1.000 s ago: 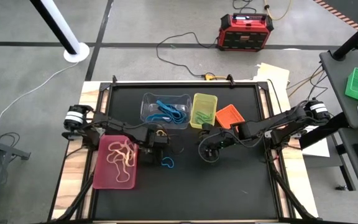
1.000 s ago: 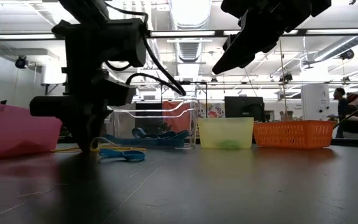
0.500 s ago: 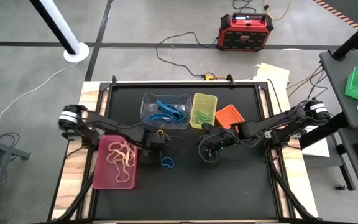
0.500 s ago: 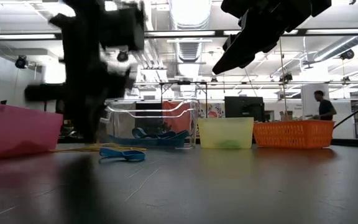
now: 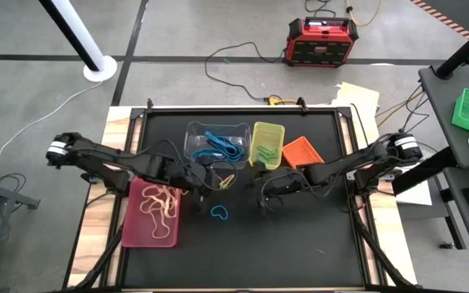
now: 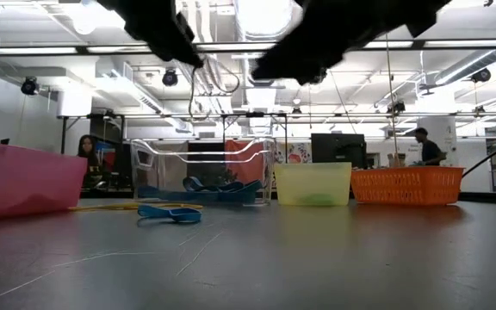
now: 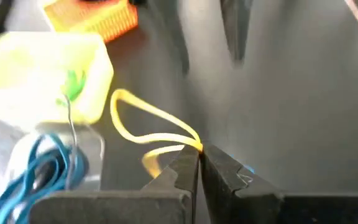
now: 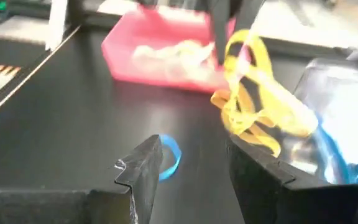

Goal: Sort rubber bands into baskets
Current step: Put the yellow rubber band into the orange bin

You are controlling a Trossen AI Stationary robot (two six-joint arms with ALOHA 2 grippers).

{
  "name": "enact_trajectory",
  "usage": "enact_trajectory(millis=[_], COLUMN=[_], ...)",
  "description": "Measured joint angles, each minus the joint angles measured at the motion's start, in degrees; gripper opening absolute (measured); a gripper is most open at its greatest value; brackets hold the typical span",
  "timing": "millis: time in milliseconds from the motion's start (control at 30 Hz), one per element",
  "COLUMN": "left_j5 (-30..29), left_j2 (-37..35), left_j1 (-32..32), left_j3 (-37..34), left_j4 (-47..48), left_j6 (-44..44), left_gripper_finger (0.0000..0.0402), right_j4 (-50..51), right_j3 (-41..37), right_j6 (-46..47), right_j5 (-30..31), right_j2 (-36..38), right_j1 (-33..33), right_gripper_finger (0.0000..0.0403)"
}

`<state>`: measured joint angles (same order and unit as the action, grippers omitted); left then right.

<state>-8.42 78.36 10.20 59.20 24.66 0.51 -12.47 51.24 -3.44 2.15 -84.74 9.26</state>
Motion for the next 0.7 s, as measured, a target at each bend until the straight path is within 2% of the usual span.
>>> enact_trajectory(millis=[167, 500, 600, 700], left_j5=[0.0, -0.1, -0.1, -0.1], left_j2=[0.8, 3.1, 3.2, 3.1], left_j1=[0.0, 0.1, 0.2, 0.3], left_j3=[0.1, 0.1, 0.1, 0.1], left_j4=[-2.7, -9.3, -9.7, -10.9], left_j6=[-1.2, -2.8, -2.8, -3.0], left_gripper_finger=[0.0, 0.0, 0.0, 0.0], right_j4=[-6.6, -4.3, -2.0, -1.1], right_j3=[1.6, 8.2, 9.5, 9.7], right_j6=[-4.1, -7.4, -7.4, -8.0], right_j5=[5.0, 7.1, 7.3, 8.2], right_j2=[-3.0, -9.3, -10.1, -10.1], right_j1=[0.0, -0.6, -0.7, -0.7], right_gripper_finger=[0.0173, 0.0171, 0.0147, 0.0088])
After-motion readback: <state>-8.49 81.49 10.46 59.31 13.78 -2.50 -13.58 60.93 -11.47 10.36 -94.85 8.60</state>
